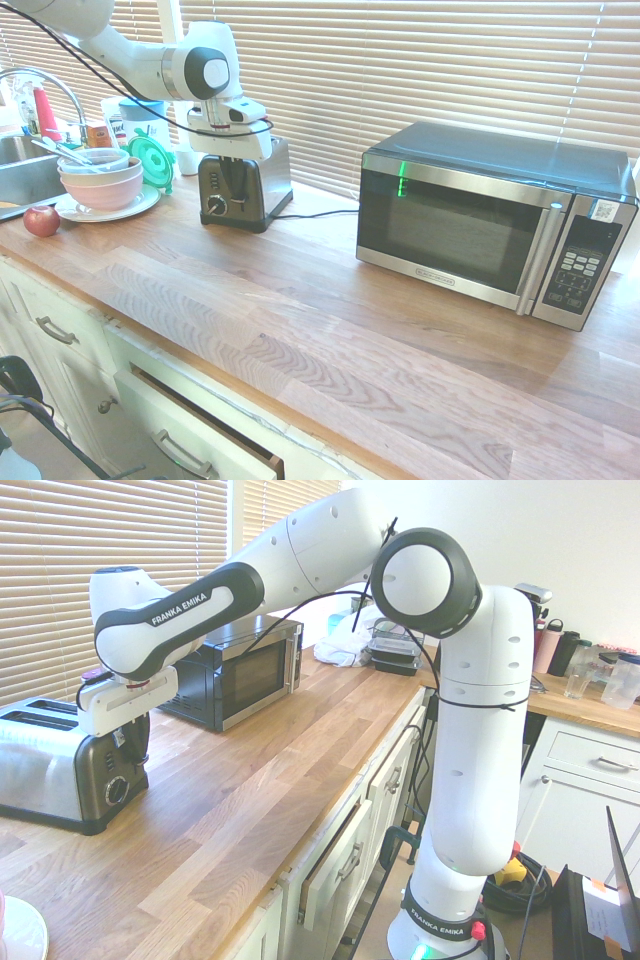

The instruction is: Press the toaster

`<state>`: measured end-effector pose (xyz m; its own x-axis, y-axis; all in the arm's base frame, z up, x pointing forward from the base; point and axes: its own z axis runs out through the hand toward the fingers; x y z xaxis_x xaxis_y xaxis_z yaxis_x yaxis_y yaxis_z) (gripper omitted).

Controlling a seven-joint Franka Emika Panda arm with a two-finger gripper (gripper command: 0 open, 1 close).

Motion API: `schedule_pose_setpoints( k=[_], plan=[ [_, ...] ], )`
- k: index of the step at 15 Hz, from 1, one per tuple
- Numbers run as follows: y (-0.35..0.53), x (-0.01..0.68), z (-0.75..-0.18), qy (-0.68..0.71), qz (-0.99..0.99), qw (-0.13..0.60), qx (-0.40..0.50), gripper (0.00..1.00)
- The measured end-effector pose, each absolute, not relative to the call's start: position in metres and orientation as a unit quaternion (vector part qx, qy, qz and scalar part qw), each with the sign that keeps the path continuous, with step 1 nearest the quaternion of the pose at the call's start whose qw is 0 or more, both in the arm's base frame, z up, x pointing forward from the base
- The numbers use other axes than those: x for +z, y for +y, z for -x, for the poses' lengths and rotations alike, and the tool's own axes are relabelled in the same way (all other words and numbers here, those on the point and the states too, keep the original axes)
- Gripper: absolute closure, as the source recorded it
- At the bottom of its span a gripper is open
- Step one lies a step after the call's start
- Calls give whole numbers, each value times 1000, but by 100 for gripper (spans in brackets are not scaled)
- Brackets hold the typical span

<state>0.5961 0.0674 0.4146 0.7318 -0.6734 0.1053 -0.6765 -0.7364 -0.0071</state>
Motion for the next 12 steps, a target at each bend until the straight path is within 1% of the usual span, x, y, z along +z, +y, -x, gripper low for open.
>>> schedule_pose_setpoints(
  k=[4, 8, 9, 12],
  plan=[
    [57, 391, -596, -365, -930, 13, 39, 100],
    [47, 393, -597, -363, -931, 8, 40, 100],
    [47, 393, -597, -363, -931, 8, 41, 0],
    [47, 393, -595, -357, -933, 6, 45, 0]
  ],
)
